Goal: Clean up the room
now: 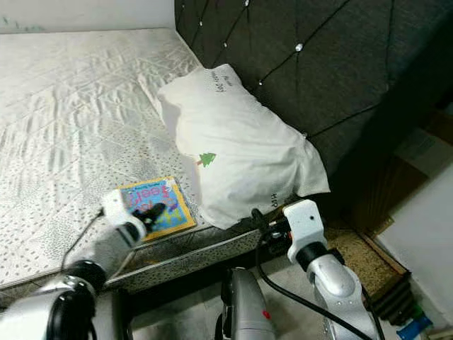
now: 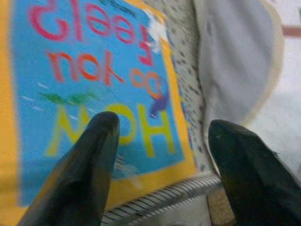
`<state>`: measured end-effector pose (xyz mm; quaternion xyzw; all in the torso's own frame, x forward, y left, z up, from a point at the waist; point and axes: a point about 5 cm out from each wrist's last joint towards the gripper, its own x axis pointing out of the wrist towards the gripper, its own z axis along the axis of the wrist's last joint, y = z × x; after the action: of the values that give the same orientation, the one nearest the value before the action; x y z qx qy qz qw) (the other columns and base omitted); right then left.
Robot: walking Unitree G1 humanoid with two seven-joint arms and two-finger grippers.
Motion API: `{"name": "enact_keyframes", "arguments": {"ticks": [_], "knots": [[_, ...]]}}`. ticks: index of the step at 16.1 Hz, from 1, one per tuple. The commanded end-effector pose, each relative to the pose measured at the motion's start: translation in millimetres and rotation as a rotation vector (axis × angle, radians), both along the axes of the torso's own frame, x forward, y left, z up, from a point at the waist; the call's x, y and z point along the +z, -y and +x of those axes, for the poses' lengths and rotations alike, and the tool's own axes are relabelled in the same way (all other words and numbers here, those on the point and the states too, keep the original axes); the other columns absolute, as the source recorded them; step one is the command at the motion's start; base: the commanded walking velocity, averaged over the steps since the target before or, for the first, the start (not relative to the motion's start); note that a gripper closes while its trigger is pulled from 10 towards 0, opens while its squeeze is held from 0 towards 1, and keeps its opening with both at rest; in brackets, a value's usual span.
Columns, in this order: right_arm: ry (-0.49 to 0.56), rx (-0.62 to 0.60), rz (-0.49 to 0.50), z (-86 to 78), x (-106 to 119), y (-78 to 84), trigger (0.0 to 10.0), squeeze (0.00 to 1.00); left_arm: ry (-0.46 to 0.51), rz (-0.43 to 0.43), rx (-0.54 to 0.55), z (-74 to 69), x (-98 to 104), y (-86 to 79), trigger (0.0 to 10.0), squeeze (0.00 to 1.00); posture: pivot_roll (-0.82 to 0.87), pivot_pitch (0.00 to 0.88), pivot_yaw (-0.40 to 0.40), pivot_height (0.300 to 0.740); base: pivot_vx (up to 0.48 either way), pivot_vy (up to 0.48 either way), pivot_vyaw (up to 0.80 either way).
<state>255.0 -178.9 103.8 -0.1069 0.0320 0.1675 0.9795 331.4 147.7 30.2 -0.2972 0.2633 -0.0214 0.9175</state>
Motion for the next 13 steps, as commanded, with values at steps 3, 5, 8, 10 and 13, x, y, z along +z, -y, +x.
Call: {"name": "enact_keyframes", "arguments": {"ticks": [3,5,8,10,13], "knots": [[0.009,-0.03,-0.017,3.2,-0.9,4.7,10.0,0.0,0.017,0.027,0.017,-13.3,-9.9,-0.8,10.0,1.0,-0.11,0.07,-0.098,0.571,0.0,0.0,0.0],[0.006,-0.031,-0.011,5.5,-3.1,2.5,10.0,0.0,0.022,0.023,0.021,-16.9,-10.0,-1.1,10.0,1.0,-0.1,0.07,-0.099,0.571,0.0,0.0,0.0],[0.014,-0.013,-0.002,9.7,-2.6,-4.1,10.0,0.0,0.01,0.023,-0.024,-19.7,-9.4,6.0,10.0,1.0,-0.09,0.069,-0.095,0.571,0.0,0.0,0.0],[0.023,-0.02,0.0,13.3,-1.2,-3.9,10.0,0.0,0.015,0.027,-0.045,-23.4,-6.2,13.8,10.0,1.0,-0.09,0.07,-0.086,0.571,0.0,0.0,0.0],[0.03,-0.022,0.001,12.5,-1.3,-3.8,10.0,0.0,0.034,0.095,-0.02,-34.3,3.2,11.0,10.0,1.0,-0.1,0.074,-0.078,0.571,0.0,0.0,0.0]]}}
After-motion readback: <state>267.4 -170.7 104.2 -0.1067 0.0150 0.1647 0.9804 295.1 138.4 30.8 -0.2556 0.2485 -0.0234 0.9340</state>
